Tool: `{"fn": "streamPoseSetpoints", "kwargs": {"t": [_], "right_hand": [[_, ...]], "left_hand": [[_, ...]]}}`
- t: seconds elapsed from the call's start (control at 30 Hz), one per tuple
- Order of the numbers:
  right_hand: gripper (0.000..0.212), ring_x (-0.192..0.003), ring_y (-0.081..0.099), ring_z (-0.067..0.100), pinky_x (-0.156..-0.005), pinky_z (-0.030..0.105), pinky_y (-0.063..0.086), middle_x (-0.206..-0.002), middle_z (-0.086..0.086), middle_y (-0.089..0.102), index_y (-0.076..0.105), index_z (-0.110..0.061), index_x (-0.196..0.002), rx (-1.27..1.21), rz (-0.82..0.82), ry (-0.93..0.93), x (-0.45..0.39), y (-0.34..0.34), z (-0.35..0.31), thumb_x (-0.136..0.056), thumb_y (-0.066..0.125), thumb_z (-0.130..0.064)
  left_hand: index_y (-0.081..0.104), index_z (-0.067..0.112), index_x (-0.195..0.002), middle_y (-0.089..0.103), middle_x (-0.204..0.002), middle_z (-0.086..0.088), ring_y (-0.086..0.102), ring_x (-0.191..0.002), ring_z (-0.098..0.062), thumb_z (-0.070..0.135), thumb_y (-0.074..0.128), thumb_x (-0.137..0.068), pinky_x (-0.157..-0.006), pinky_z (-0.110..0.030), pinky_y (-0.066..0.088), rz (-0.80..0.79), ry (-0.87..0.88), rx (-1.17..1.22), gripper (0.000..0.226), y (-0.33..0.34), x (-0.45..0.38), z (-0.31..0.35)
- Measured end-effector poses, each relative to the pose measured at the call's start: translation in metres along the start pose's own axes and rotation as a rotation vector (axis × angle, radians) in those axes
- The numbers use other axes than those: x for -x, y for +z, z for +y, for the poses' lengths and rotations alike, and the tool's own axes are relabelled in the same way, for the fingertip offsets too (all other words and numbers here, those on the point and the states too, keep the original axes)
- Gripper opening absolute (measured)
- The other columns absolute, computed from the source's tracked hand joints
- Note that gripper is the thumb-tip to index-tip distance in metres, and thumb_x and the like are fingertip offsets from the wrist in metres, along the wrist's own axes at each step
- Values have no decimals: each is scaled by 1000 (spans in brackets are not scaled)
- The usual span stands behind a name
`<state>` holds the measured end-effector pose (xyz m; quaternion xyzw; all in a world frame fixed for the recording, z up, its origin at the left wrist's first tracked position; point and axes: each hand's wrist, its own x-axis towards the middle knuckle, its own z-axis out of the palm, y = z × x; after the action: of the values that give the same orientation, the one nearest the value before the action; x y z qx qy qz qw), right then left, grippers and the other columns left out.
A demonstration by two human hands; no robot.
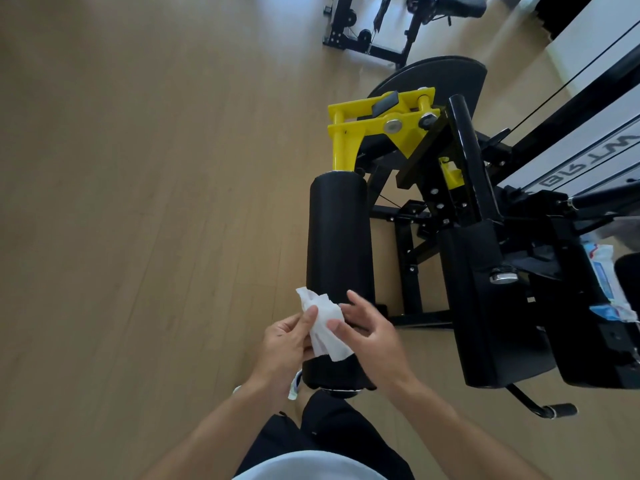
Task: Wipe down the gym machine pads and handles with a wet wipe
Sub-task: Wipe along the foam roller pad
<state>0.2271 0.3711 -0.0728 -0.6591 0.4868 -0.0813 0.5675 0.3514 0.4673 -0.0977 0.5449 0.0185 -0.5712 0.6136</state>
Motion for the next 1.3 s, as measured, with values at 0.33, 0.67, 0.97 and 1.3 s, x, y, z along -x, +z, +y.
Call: {"fn": "streamPoseSetpoints", "kwargs": {"t": [0.33, 0.67, 0.97, 1.3], "right_hand": [[30, -115, 63, 4, -97, 16, 51, -120, -8, 71, 73, -21, -121, 473, 352, -501, -69, -35, -9, -94, 69, -10], [62, -159, 7, 18, -127, 42, 14, -171, -2, 16, 25, -14, -161, 1054, -268, -724, -76, -21, 81, -110, 32, -49], [70, -151, -30, 6, -127, 36, -13, -169, -10, -18, -2, -21, -164, 1082, -216, -447, -256, -29, -26, -107, 20, -57], [62, -157, -2, 7, -128, 34, -5, -167, -5, 28, 37, -21, -158, 1093, -443, -635, -190, -25, -4, -108, 24, -56]], "left_hand": [[56, 35, -136, 60, -136, 15, 54, -131, -10, 59, 72, -79, -100, -27, 50, -31, 66, -400, 64, -17, -28, -37], [-23, 45, -154, -14, -165, 26, 0, -155, -3, 63, 95, -48, -125, -42, 25, -200, 50, -790, 160, -29, -51, -98], [-28, 64, -142, -16, -151, 49, 11, -147, 9, 60, 93, -43, -117, -22, 23, -98, -16, -852, 157, -28, -51, -104], [-19, 62, -148, 9, -159, 38, 22, -146, 8, 51, 97, -49, -118, -26, 35, -176, 0, -787, 152, -28, -42, -80]]}}
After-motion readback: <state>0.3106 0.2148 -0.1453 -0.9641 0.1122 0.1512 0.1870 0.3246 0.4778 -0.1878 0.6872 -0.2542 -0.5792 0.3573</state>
